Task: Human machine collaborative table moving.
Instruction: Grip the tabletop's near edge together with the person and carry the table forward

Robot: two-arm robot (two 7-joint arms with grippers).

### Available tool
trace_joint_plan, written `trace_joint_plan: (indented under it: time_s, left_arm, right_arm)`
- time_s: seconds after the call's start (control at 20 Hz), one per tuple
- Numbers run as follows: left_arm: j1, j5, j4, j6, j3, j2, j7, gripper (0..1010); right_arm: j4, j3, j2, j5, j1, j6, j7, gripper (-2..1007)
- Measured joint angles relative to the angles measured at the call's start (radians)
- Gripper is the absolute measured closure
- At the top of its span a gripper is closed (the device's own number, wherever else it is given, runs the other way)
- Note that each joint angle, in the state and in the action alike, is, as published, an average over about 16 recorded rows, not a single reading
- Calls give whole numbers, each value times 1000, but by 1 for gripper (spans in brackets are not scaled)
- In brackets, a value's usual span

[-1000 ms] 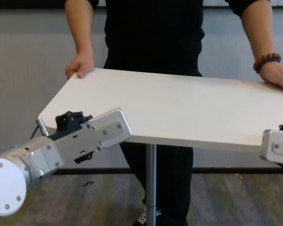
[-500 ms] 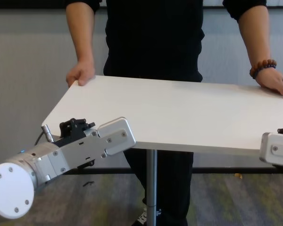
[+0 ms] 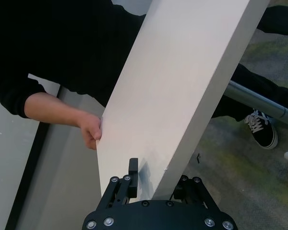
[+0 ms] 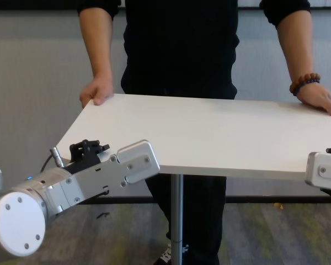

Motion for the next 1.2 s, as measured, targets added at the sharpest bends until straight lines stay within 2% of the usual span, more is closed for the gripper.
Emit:
trace_joint_plan:
  time_s: [0.55, 1.2]
  left_arm:
    - [-14, 12, 28, 15, 8, -3, 10, 596]
    - [-19, 11, 53, 21, 13, -5, 0, 597]
  right_arm:
    - [72, -31, -21, 1, 40, -27, -15, 644]
    - [91, -57, -30, 0, 54, -28, -19, 644]
